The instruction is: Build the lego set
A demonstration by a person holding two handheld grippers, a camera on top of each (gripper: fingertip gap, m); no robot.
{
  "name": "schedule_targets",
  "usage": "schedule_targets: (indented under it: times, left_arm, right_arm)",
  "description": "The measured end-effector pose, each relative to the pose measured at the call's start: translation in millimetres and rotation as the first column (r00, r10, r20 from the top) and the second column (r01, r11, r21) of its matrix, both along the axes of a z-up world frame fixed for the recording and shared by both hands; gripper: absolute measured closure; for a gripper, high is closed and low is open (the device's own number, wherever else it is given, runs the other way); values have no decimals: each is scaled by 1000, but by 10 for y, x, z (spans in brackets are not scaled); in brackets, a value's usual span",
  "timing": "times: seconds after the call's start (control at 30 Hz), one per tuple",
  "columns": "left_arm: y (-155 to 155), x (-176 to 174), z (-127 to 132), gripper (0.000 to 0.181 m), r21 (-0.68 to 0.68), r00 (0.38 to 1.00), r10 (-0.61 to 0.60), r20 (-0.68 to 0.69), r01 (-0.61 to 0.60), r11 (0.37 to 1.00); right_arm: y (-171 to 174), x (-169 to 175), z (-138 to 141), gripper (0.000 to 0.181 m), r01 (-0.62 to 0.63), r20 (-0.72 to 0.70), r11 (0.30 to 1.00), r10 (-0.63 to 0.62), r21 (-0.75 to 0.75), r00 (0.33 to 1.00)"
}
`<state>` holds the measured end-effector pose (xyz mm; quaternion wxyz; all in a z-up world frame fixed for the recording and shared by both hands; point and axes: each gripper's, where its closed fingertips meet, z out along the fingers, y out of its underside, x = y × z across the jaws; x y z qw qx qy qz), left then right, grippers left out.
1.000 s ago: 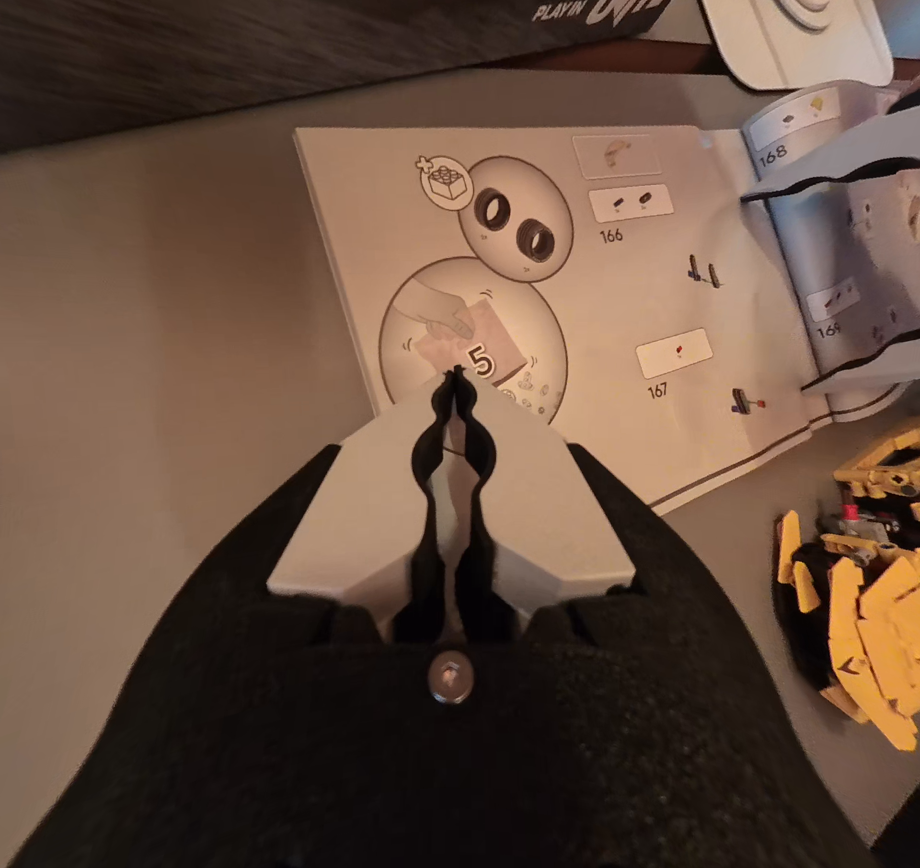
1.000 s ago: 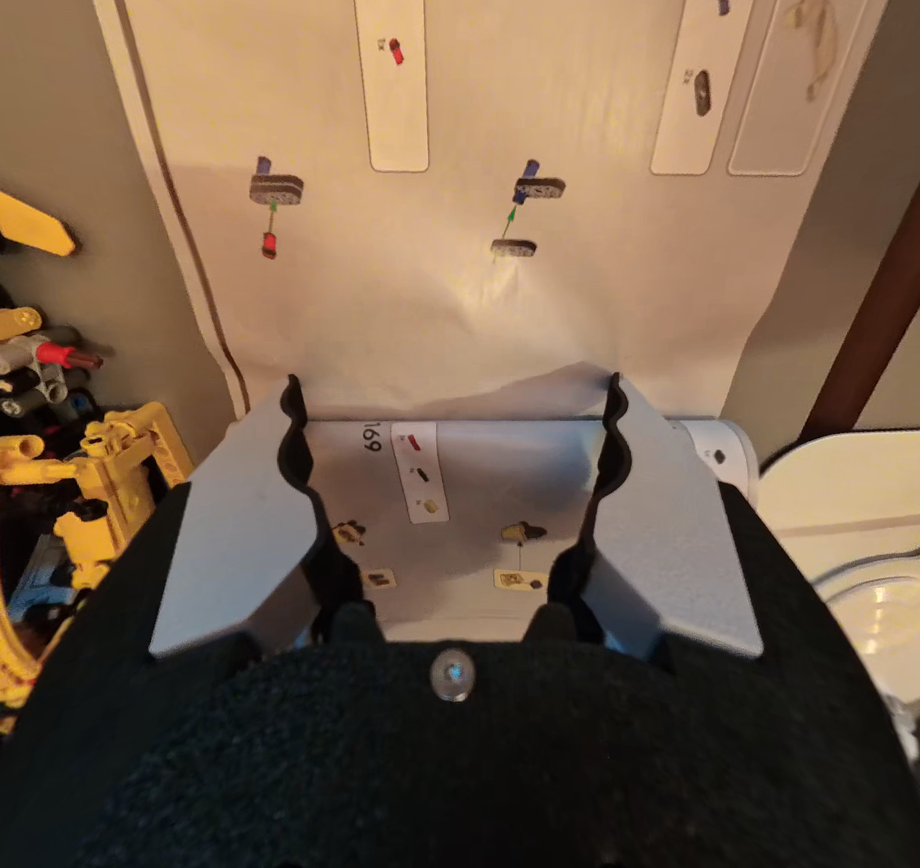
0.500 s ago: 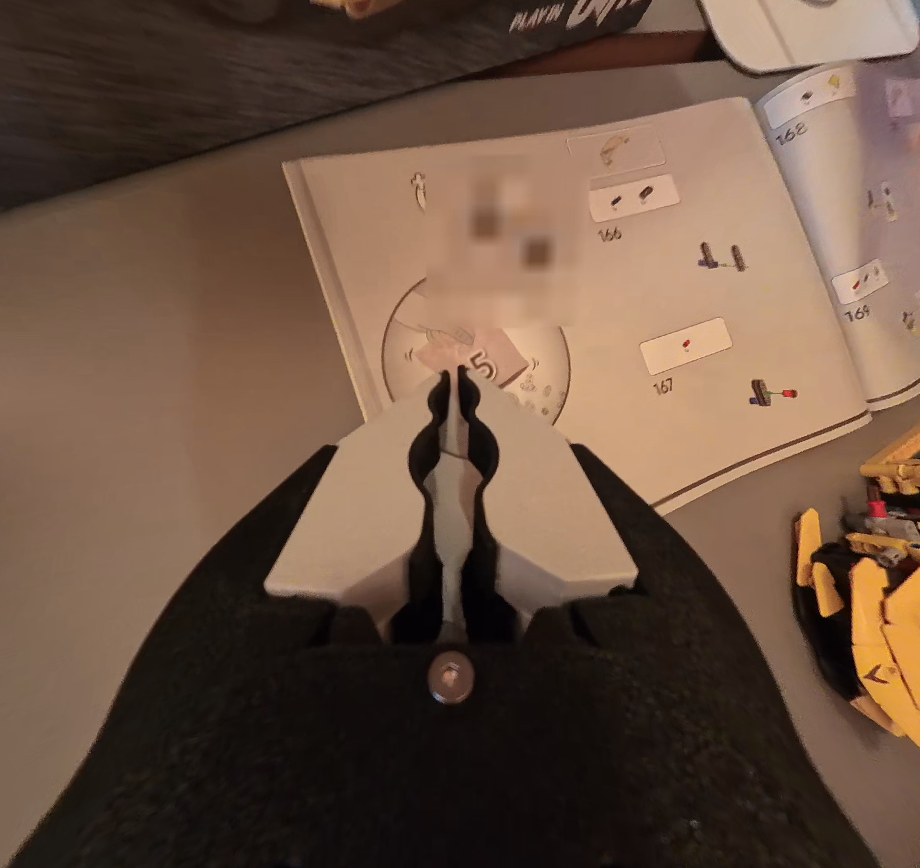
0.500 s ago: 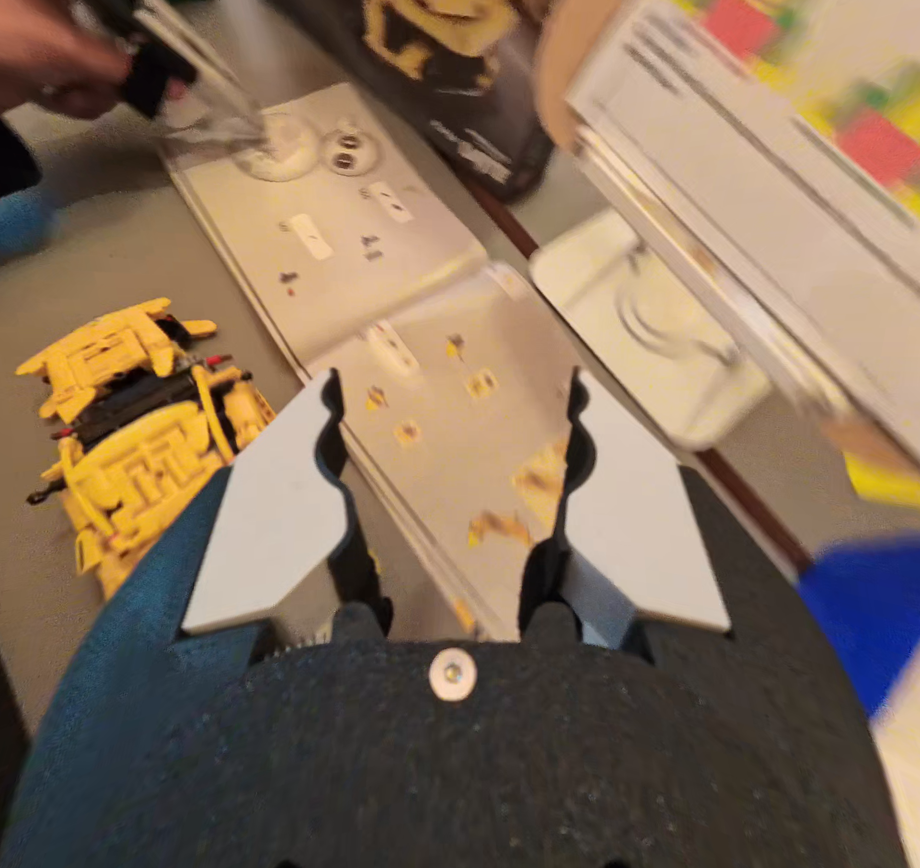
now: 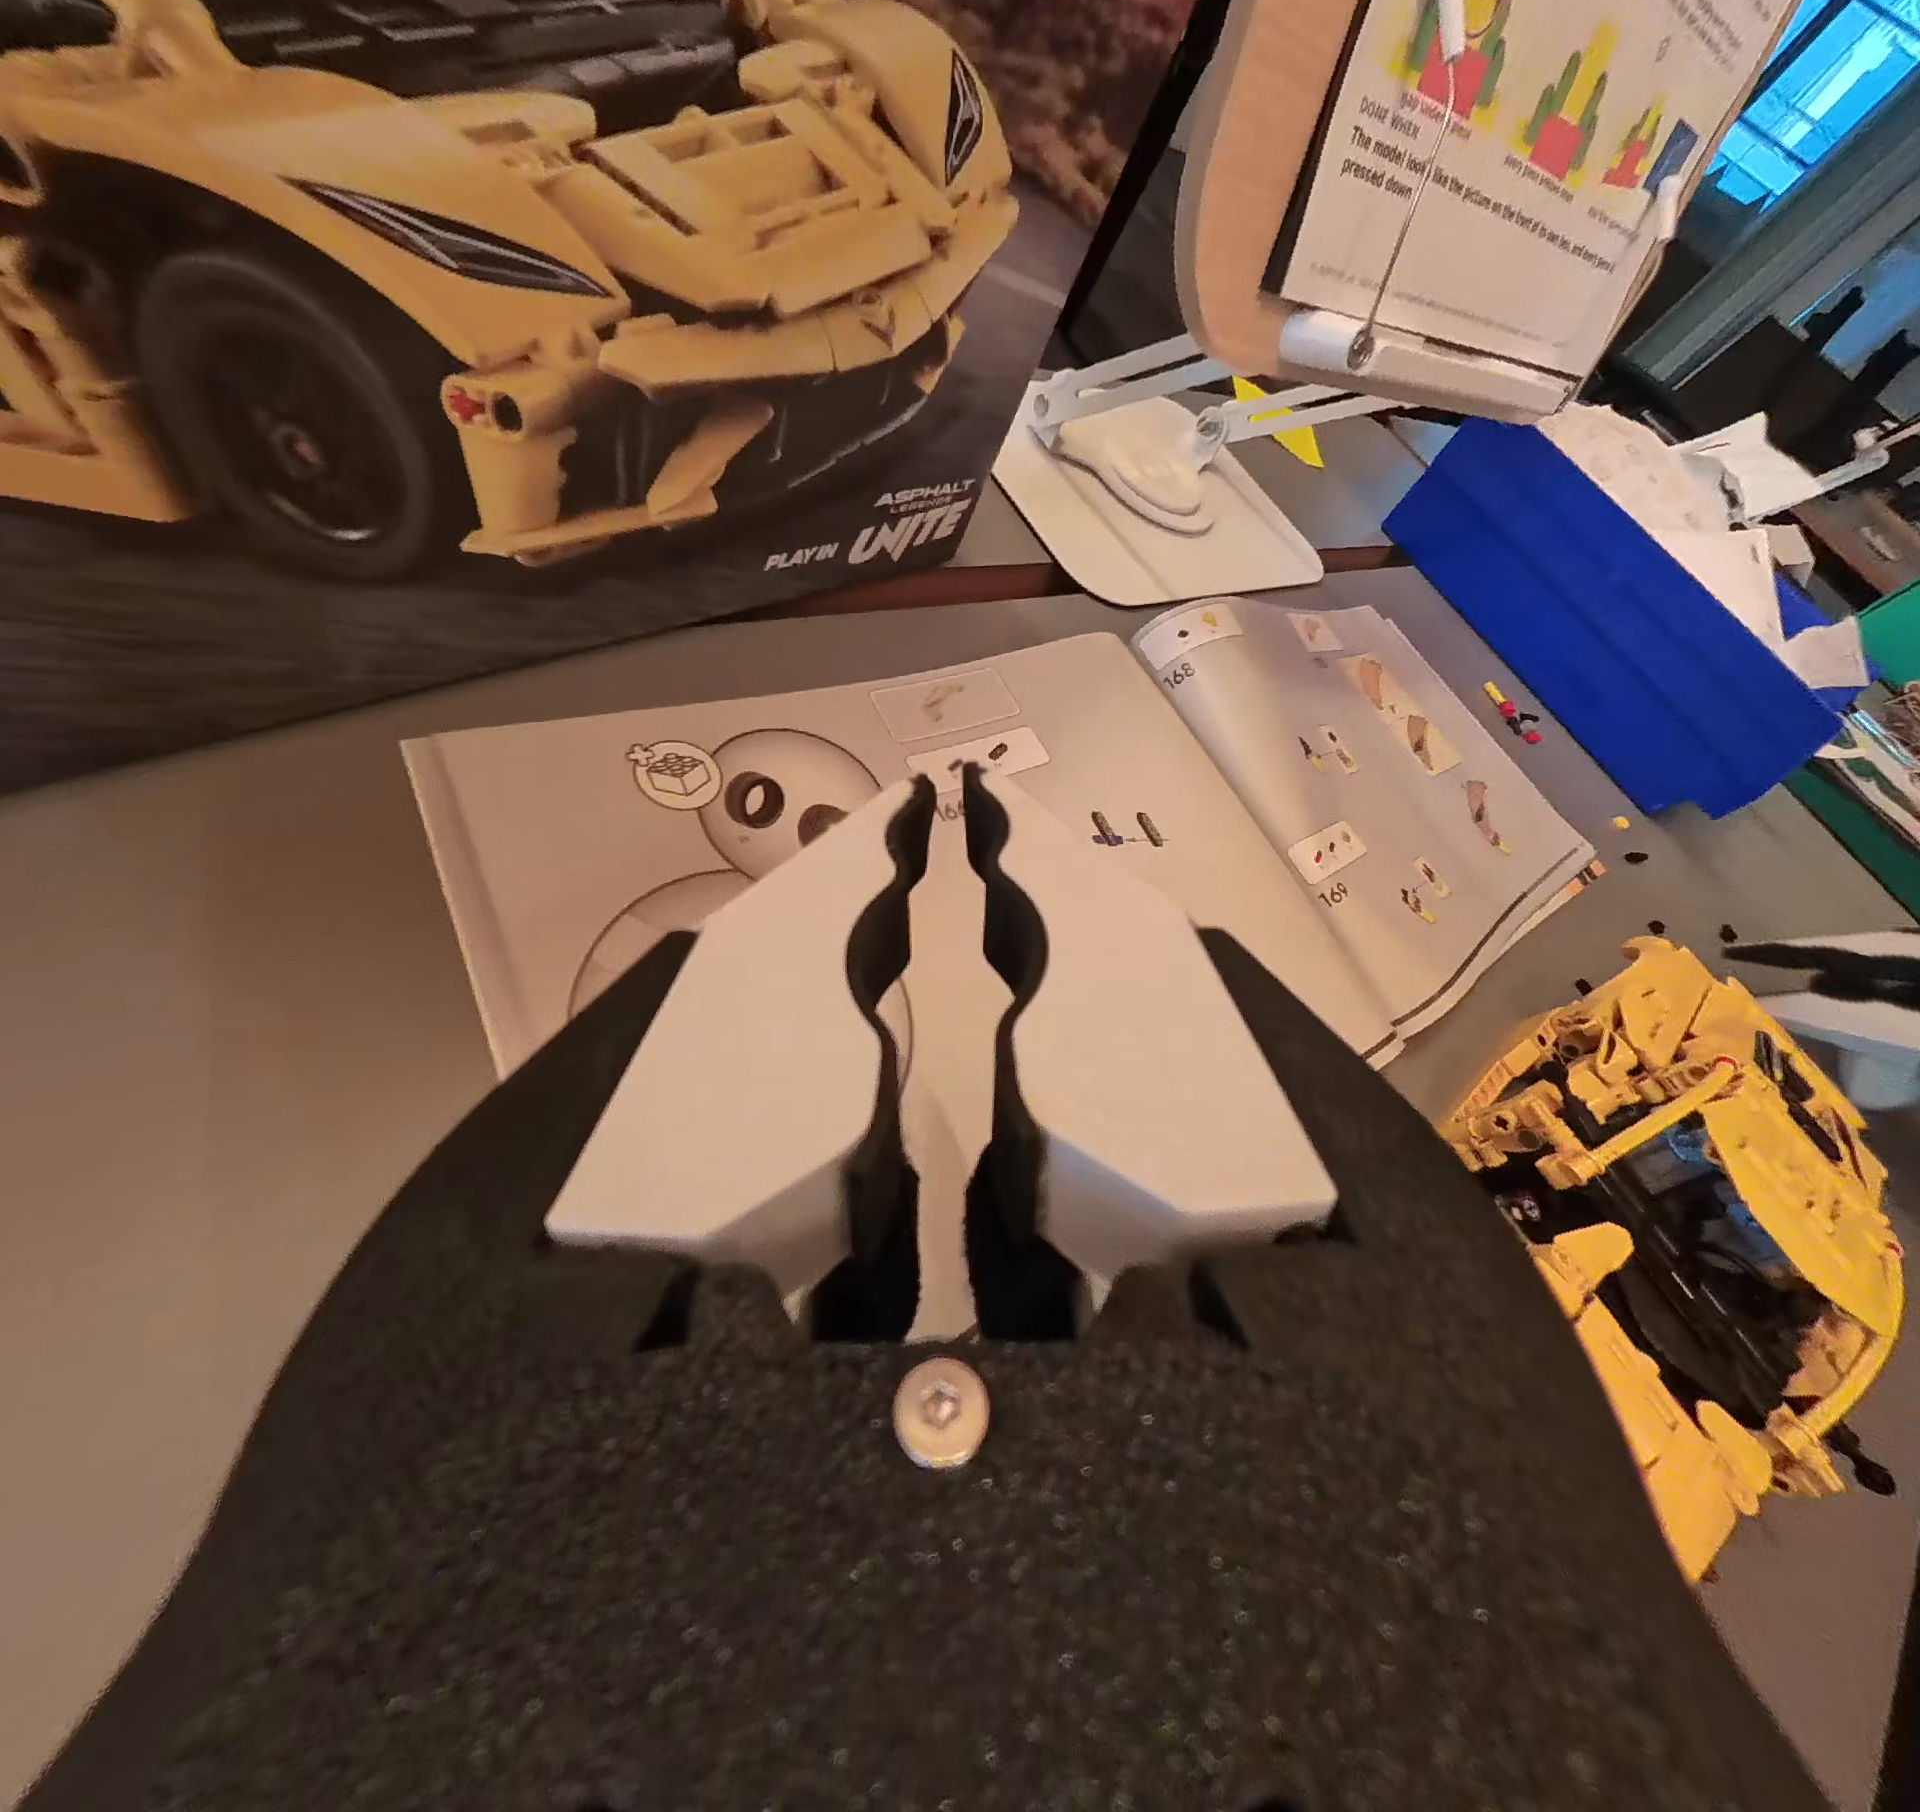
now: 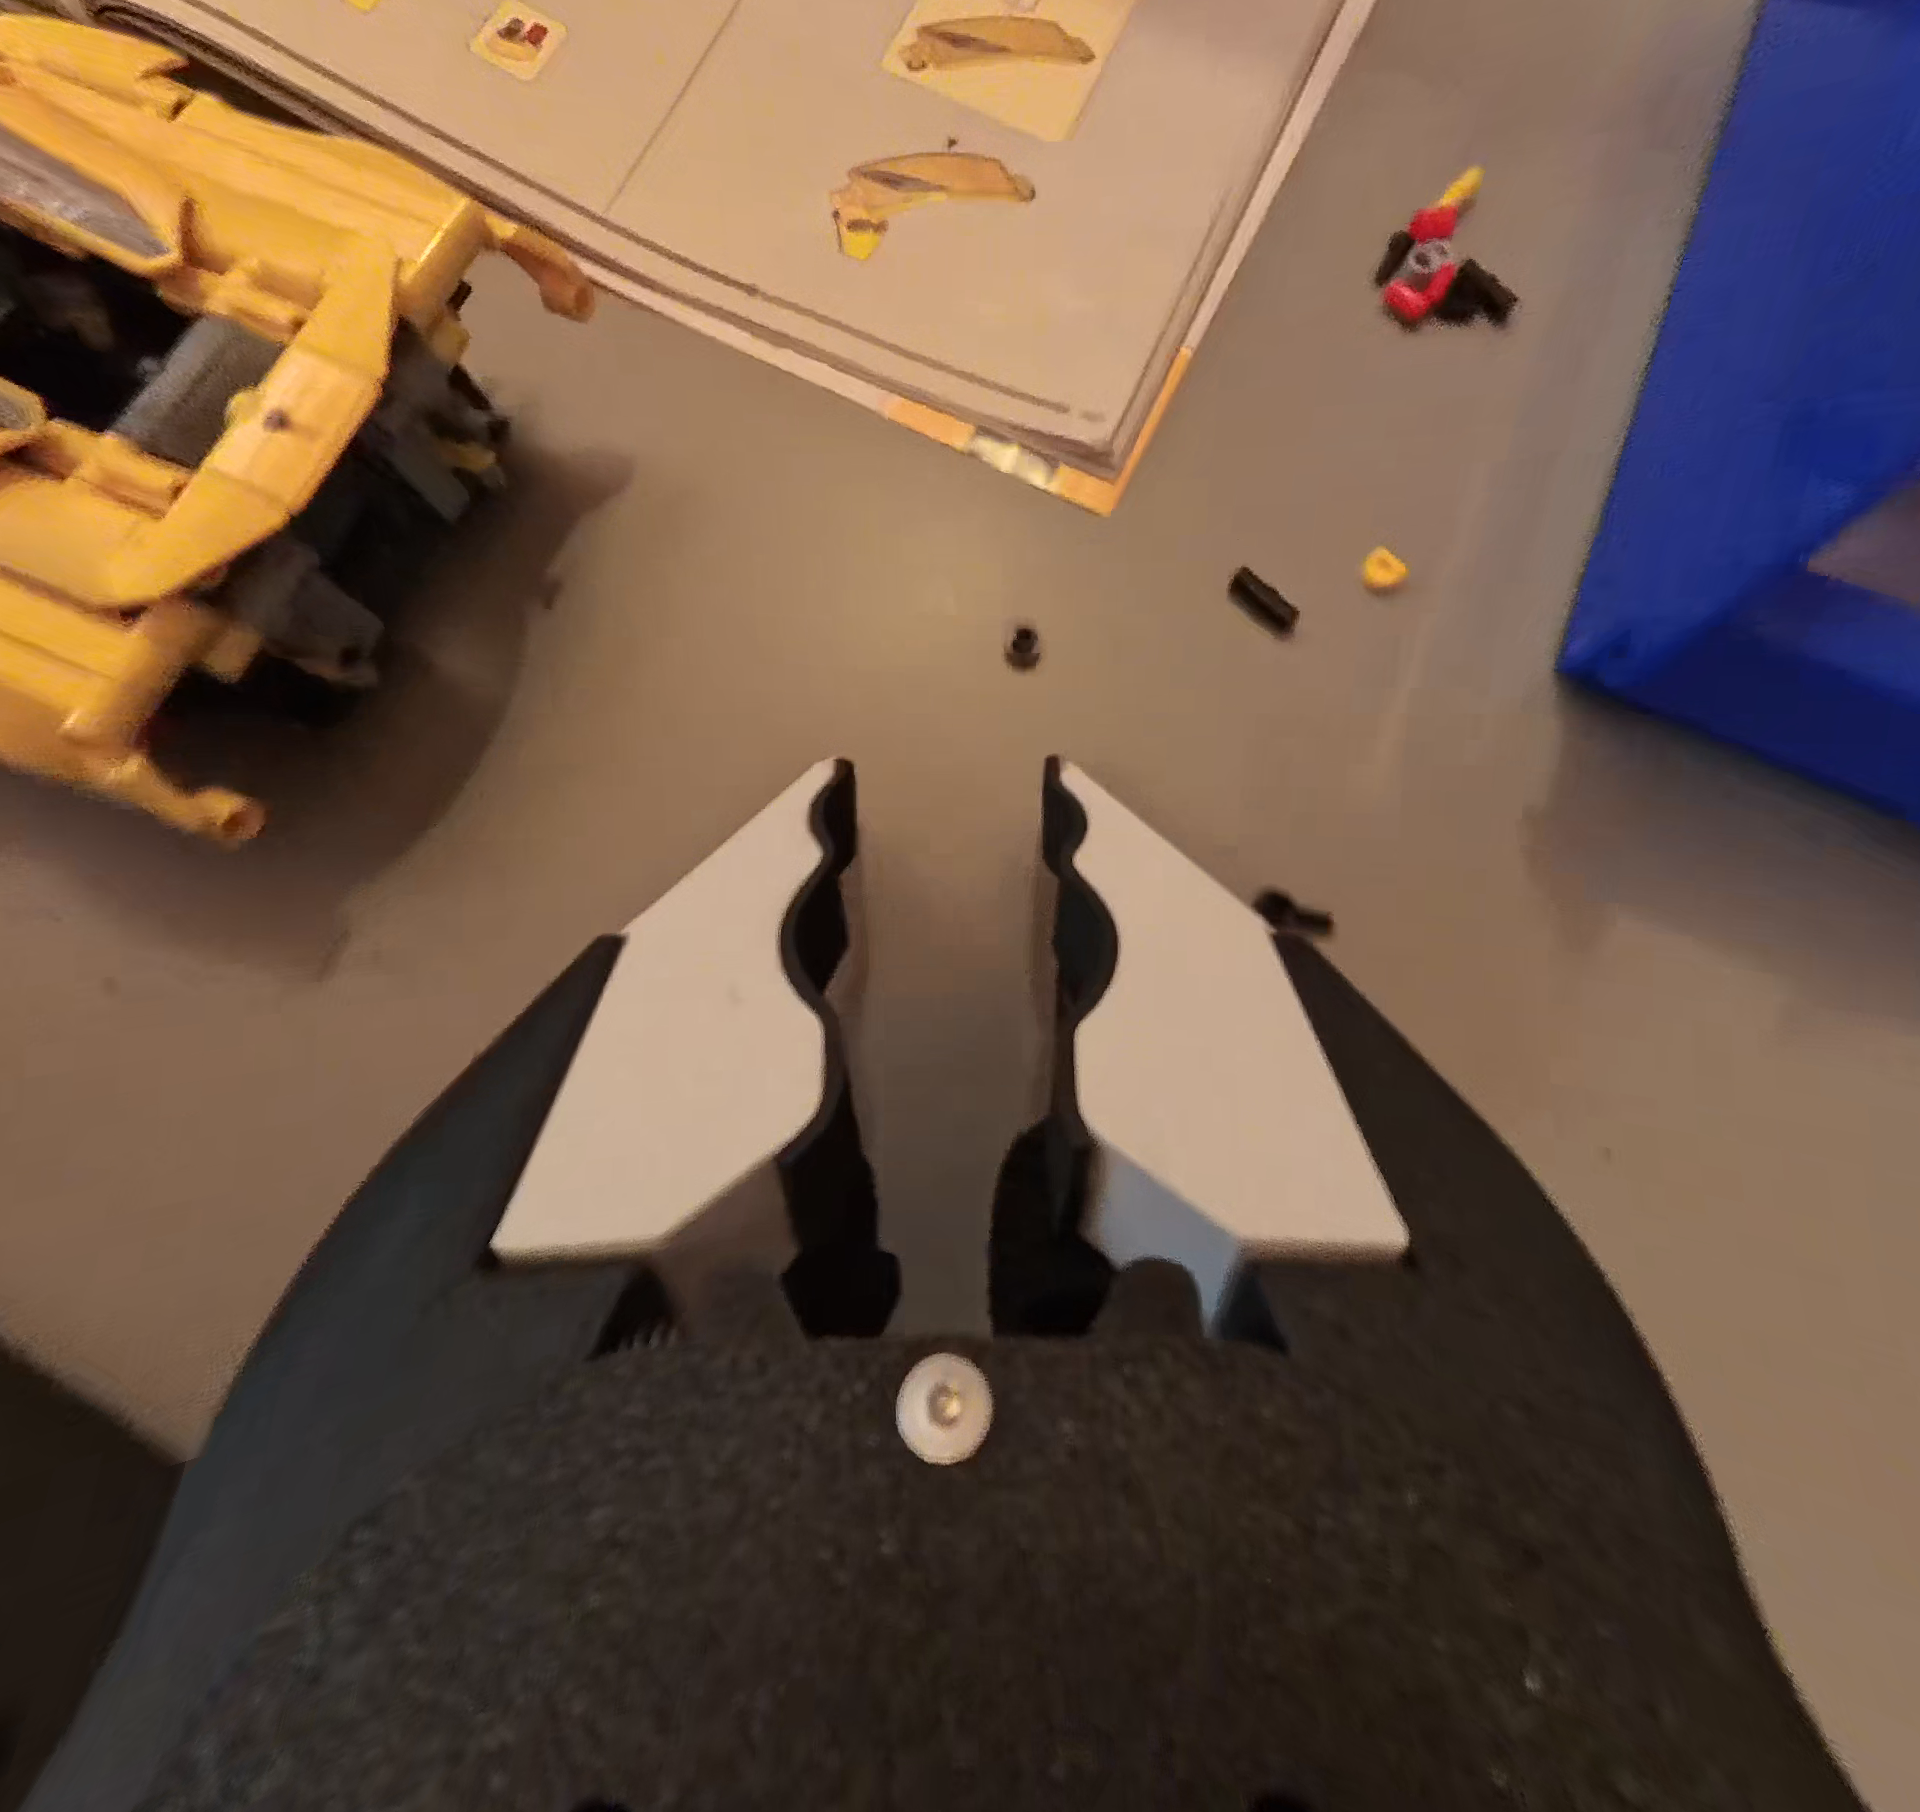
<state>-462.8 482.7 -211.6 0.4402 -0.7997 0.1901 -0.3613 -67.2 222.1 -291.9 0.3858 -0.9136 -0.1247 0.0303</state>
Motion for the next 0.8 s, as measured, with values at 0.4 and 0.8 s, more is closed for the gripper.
schedule_targets:
  times: [0.4,0.8]
  left_arm:
    - [25,-38,-50,177,-4,1000,7,-6,-7,1000]
    - [-2,22,-100,177,-22,1000,-17,-4,17,1000]
  right_arm:
    - [458,160,-71,174,67,121,998,-68,14,990]
    - [1320,554,-111,174,393,102,919,-392,3,914]
